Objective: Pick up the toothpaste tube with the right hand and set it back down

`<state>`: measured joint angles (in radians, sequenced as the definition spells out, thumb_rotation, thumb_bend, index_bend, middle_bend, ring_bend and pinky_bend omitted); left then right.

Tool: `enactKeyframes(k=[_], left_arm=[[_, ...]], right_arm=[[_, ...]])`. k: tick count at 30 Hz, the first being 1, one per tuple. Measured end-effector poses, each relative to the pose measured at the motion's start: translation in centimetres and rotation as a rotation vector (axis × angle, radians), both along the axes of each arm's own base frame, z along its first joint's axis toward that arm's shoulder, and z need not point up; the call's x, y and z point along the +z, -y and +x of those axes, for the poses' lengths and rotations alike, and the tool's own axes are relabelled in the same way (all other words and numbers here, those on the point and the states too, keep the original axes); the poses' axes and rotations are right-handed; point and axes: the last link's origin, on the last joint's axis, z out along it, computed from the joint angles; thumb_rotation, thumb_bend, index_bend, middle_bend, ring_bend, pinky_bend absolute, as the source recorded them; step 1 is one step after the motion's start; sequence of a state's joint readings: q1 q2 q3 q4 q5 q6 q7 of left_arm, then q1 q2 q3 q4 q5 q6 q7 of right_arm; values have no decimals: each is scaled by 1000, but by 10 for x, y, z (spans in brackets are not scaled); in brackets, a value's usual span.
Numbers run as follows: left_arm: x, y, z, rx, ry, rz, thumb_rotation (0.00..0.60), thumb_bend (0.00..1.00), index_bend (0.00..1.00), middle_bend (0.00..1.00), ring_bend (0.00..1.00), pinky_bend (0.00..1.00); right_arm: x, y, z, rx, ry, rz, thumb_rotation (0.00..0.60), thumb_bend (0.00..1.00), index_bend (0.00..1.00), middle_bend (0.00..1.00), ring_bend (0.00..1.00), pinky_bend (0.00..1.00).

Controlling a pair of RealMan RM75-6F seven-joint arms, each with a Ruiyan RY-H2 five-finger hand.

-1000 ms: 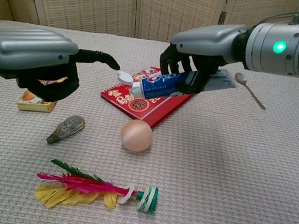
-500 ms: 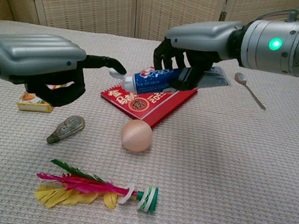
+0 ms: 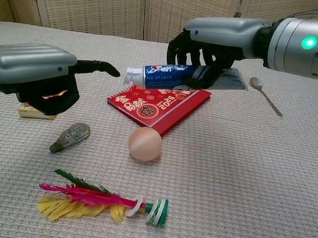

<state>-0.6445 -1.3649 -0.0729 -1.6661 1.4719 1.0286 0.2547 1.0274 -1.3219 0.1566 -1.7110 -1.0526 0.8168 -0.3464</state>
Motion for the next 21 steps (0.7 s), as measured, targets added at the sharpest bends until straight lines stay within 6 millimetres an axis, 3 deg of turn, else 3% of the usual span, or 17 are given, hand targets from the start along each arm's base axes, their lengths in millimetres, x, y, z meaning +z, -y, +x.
enactKeyframes(k=[2, 4, 8, 13, 15, 18, 21], left_arm=[[3, -1, 0, 19, 36, 8, 600, 628, 43, 608, 622, 679], [8, -2, -1, 52, 93, 9, 600, 479, 28, 430, 445, 530], [21, -6, -3, 133, 233, -5, 600, 321, 23, 222, 221, 305], [42, -12, -3, 259, 460, -45, 598, 192, 25, 99, 82, 79], [50, -13, -1, 308, 555, -74, 513, 147, 38, 80, 54, 5], [61, -16, 1, 362, 666, -114, 355, 98, 45, 59, 33, 0], [68, -18, 4, 379, 721, -131, 311, 69, 49, 47, 28, 0]], right_arm=[[0, 0, -3, -13, 14, 4, 600, 839, 601, 561, 568, 605], [-1, -1, -6, -31, 38, 11, 600, 839, 601, 561, 571, 605], [-5, -5, -10, -64, 107, 36, 600, 839, 603, 561, 580, 605], [-16, -11, -14, -94, 208, 80, 600, 839, 603, 561, 590, 605], [-21, -13, -15, -109, 251, 101, 600, 839, 603, 561, 590, 605], [-29, -17, -14, -125, 309, 129, 600, 839, 604, 562, 588, 608], [-39, -22, -10, -142, 372, 164, 600, 839, 612, 566, 595, 616]])
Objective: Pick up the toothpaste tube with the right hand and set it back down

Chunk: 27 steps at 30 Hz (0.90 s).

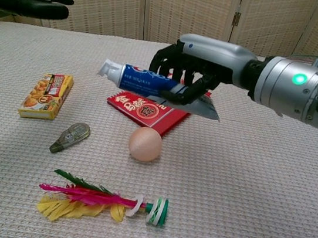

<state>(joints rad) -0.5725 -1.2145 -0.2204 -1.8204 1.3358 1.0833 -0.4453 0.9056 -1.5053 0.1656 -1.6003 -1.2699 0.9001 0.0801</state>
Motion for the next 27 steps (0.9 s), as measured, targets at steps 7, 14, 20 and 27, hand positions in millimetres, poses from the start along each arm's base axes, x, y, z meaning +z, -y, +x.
enactKeyframes(k=[7, 14, 20, 27], left_arm=[[-8, 2, 12, -16, 10, 5, 303, 48, 44, 43, 16, 0], [-19, 4, 26, -38, 20, 60, 302, 51, 41, 42, 14, 0], [-27, 5, 37, -58, 13, 99, 183, 41, 32, 34, 1, 0], [-37, 4, 45, -55, 22, 126, 163, 30, 8, 0, 0, 0]], right_arm=[[-20, -11, 19, -47, 131, 73, 600, 864, 623, 570, 622, 634], [-35, -18, 38, -100, 250, 141, 600, 888, 634, 577, 637, 639], [-43, -19, 48, -128, 304, 181, 600, 892, 634, 577, 639, 639], [-48, -21, 55, -155, 350, 217, 600, 902, 634, 578, 640, 640]])
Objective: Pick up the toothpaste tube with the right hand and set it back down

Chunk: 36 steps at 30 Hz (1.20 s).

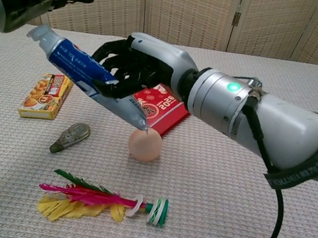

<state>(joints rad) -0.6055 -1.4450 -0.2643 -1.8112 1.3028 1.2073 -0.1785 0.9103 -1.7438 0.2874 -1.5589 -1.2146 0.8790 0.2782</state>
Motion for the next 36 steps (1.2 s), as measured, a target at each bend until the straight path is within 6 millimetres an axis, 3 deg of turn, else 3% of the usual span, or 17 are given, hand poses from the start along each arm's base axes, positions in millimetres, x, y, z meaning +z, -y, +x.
enactKeyframes(k=[24, 30, 36], left_arm=[[-19, 2, 7, -4, -31, 39, 143, 24, 0, 0, 0, 0], [-11, -2, -2, 8, -59, 52, 143, 24, 0, 0, 0, 0], [3, -8, -29, 45, -135, 87, 146, 29, 0, 0, 0, 0]], right_arm=[[-8, -5, 14, -49, 104, 36, 600, 939, 651, 594, 644, 650], [4, 1, 1, -32, 41, -8, 600, 940, 651, 594, 644, 650], [28, 15, -30, -9, -126, -104, 600, 939, 650, 574, 677, 647]])
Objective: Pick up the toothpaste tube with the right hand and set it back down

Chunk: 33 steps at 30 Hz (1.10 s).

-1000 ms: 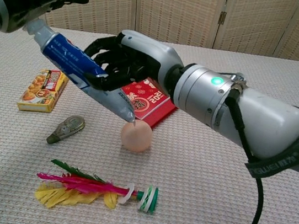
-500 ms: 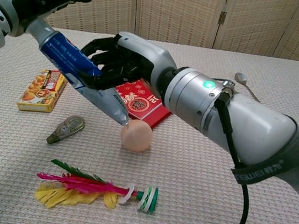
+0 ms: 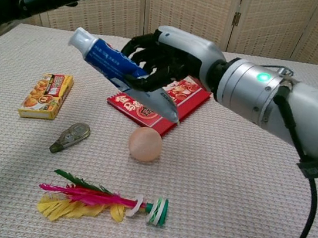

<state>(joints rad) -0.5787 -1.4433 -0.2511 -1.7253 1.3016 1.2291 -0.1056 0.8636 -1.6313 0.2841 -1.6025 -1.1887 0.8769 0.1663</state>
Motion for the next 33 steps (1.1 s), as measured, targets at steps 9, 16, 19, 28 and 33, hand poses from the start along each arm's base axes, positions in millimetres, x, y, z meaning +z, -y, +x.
enactKeyframes(k=[9, 16, 19, 28, 33], left_arm=[[12, -7, -43, 77, -128, 19, 144, 31, 0, 0, 0, 0], [17, -8, -65, 114, -210, 65, 142, 31, 0, 0, 0, 0], [19, -8, -73, 131, -234, 70, 140, 31, 0, 0, 0, 0], [33, -7, -96, 181, -285, 81, 187, 77, 0, 0, 0, 0], [47, -3, -112, 247, -324, 92, 558, 173, 0, 0, 0, 0]], right_arm=[[26, 10, -68, -3, -347, -94, 600, 940, 564, 492, 590, 541], [22, 12, -102, 7, -531, -101, 600, 938, 358, 333, 412, 385], [22, 12, -110, 13, -595, -98, 600, 853, 106, 167, 250, 250], [46, 7, -120, -33, -594, -125, 600, 712, 0, 61, 166, 187], [74, 2, -129, -77, -539, -253, 600, 712, 180, 225, 260, 201]])
